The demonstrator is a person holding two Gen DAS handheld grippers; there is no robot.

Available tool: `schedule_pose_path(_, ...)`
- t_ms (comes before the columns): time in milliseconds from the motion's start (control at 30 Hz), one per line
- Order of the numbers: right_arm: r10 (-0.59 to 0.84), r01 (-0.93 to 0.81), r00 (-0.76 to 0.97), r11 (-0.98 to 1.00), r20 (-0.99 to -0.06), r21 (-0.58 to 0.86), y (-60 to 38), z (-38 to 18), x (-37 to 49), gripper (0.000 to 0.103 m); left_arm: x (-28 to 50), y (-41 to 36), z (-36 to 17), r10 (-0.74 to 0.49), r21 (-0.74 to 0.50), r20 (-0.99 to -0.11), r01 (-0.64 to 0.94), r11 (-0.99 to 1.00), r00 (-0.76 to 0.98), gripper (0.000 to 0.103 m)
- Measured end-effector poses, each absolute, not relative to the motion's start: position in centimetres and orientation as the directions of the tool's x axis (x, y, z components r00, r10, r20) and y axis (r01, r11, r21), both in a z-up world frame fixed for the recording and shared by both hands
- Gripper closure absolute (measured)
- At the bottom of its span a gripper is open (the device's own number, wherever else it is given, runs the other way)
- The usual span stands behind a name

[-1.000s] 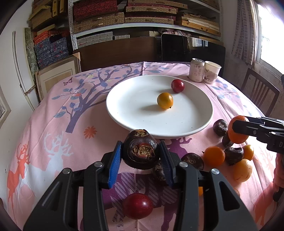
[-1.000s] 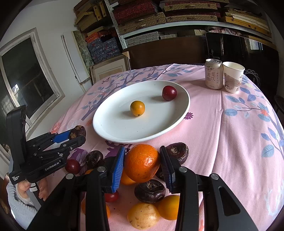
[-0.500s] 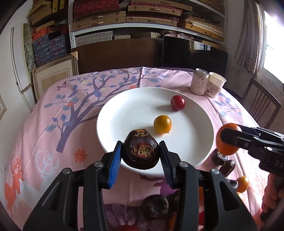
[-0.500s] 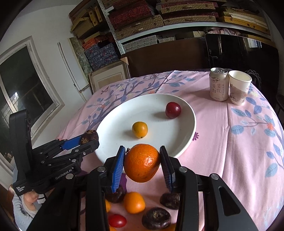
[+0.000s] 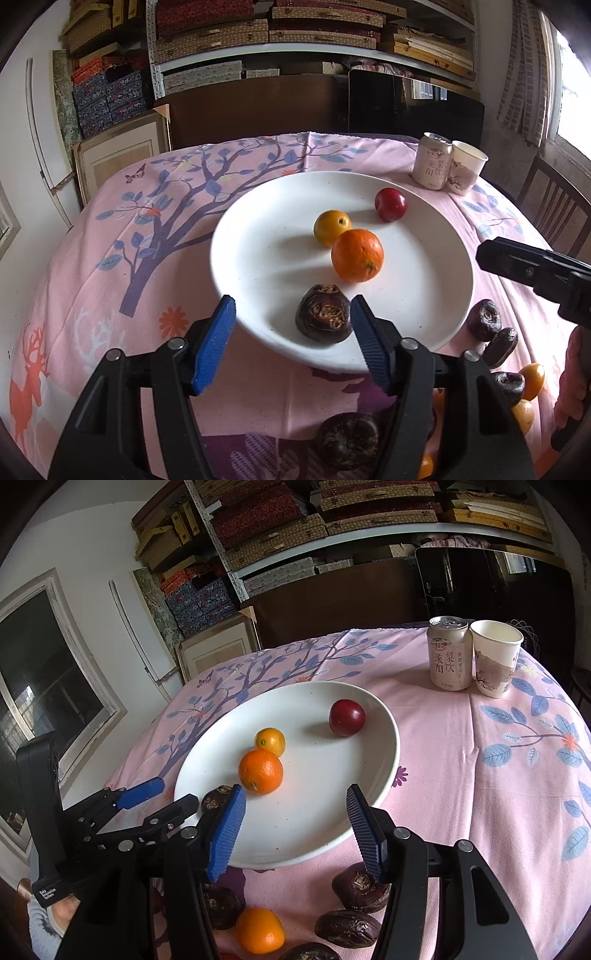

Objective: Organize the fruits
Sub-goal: 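Return both tools to the pile and grasp a dark purple fruit with the left tool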

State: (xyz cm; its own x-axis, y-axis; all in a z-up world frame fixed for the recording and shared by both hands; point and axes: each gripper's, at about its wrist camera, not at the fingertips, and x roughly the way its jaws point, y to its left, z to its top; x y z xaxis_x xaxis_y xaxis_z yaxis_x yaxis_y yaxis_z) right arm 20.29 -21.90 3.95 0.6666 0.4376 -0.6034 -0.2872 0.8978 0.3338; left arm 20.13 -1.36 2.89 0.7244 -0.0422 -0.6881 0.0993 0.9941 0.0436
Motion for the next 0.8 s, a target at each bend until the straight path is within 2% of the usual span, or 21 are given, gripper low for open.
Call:
schedule_pose_path(100,0.431,-0.277,0.671,0.901,-0.603,0.335,-22.5,3.8,19.9,0.045,19.1,-0.4,3.0,-0.044,0.028,-0.686,0.086,0.996,0.726,0.039)
schedule_pose_path(167,0.428,-0.263,0.683,0.9,-0.592,0.348,-23.4,4.0,19.4,0.045,18.1,0.2,3.0,-0.034,0.026,-0.684,0.07,0.997,0.729,0.027)
schedule_pose_path(233,0.422,-0.244,0.697,0.9,-0.58,0.361,-24.6,4.0,18.7,0.042,16.8,0.8,2.7,-0.016,0.033,-0.682,0.052,0.998,0.731,0.019)
schedule_pose_path(400,0.387,-0.158,0.728,0.898,-0.565,0.411,-28.4,3.5,16.9,0.038,14.2,1.1,2.1,-0.035,0.02,-0.695,0.069,0.997,0.718,0.019)
schedule_pose_path(567,0.382,-0.089,0.753,0.866,-0.536,0.492,-31.6,3.2,15.8,0.033,13.3,-0.4,1.4,-0.024,0.071,-0.7,0.103,0.992,0.713,0.019)
schedule_pose_path(800,0.389,-0.079,0.743,0.859,-0.545,0.505,-31.7,2.9,16.1,0.032,13.7,-1.8,-0.1,-0.012,0.12,-0.738,0.149,0.981,0.675,0.018)
